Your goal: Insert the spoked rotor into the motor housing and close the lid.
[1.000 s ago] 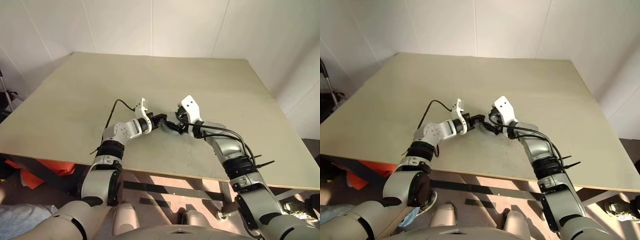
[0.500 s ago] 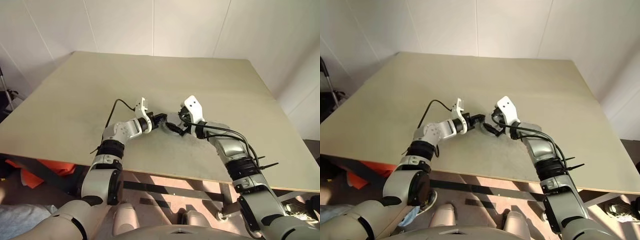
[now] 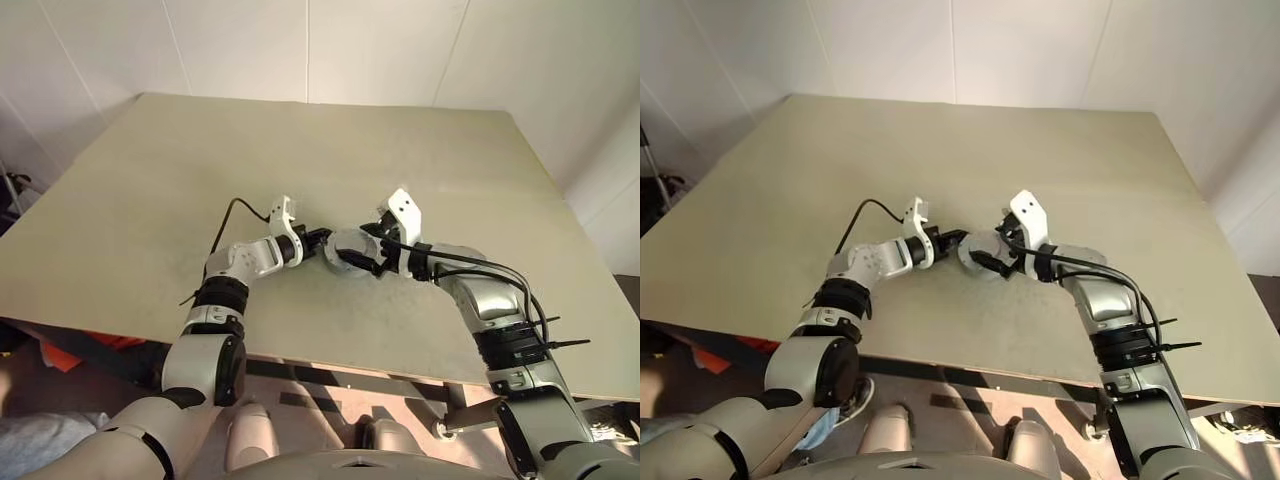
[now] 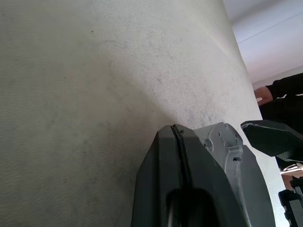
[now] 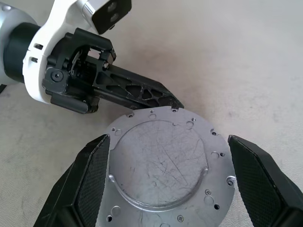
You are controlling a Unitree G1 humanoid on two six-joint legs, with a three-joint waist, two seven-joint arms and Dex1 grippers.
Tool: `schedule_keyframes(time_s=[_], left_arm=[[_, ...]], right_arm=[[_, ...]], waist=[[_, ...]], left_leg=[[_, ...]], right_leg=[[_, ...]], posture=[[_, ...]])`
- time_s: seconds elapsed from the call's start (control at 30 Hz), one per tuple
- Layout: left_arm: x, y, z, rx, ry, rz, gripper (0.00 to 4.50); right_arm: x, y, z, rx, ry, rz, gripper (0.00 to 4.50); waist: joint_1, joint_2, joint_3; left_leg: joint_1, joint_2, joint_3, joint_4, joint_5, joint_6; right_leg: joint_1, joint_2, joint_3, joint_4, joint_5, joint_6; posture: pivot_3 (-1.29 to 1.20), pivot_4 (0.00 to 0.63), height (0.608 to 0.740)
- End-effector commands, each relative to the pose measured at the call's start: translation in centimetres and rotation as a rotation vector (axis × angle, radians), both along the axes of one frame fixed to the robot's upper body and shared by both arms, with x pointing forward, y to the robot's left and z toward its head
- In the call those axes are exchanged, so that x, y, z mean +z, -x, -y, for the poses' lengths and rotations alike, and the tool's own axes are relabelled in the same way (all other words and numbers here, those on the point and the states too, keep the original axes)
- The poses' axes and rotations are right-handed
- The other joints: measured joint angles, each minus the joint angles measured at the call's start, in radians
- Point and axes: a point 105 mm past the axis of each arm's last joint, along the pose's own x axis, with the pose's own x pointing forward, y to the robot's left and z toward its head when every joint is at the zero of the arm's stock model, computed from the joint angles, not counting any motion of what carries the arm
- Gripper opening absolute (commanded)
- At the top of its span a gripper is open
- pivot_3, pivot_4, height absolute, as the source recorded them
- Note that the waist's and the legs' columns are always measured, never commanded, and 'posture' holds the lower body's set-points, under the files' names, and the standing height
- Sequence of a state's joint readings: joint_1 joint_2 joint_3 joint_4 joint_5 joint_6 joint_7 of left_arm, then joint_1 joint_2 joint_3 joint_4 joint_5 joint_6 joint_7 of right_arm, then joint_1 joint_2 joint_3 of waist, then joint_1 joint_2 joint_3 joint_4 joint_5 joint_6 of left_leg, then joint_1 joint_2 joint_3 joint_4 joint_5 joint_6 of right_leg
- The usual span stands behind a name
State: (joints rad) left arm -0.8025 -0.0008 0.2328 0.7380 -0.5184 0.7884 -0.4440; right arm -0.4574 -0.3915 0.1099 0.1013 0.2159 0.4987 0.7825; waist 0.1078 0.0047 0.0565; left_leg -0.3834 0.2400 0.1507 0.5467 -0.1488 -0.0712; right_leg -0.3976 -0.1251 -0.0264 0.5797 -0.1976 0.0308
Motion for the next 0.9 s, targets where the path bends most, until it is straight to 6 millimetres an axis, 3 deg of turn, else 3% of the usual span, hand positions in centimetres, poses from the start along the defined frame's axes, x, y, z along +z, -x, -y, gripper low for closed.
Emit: schedule_keyframes(time_s=[0.03,0.4,0.63,0.9], left_arm=[[0.9,0.0,0.6,-0.025,0.029,0.027,0.00],[1.6,-0.3,0.3,-0.015,0.052,0.060,0.00],[3.3,-2.1,-2.3,0.115,0.106,0.130,0.00],[4.3,-1.1,0.0,0.014,0.154,0.157,0.00]], right_arm=[[1.8,-0.4,0.2,-0.005,-0.019,0.057,4.49],[1.4,-0.4,0.0,-0.012,-0.012,0.048,4.49],[1.7,-0.7,0.6,-0.038,-0.023,0.053,4.49],[3.0,-1.5,3.1,-0.215,-0.143,0.018,4.49]], waist=[[0.001,0.000,0.000],[0.019,0.000,0.000],[0.017,0.000,0.000],[0.022,0.000,0.000]], left_leg=[[0.000,0.000,0.000,0.000,-0.001,-0.001],[0.000,0.001,0.000,0.010,-0.001,-0.003],[0.000,0.001,-0.001,0.014,-0.001,-0.003],[-0.001,0.001,-0.001,0.015,-0.002,-0.002]], right_leg=[[0.000,0.000,0.000,0.000,0.000,0.000],[0.000,-0.001,0.001,0.007,0.000,0.000],[0.001,-0.001,0.002,0.010,0.000,0.000],[0.001,-0.001,0.002,0.010,0.000,0.000]], posture=[[0.00,0.000,0.740],[0.00,0.000,0.740],[0.00,0.000,0.740],[0.00,0.000,0.740]])
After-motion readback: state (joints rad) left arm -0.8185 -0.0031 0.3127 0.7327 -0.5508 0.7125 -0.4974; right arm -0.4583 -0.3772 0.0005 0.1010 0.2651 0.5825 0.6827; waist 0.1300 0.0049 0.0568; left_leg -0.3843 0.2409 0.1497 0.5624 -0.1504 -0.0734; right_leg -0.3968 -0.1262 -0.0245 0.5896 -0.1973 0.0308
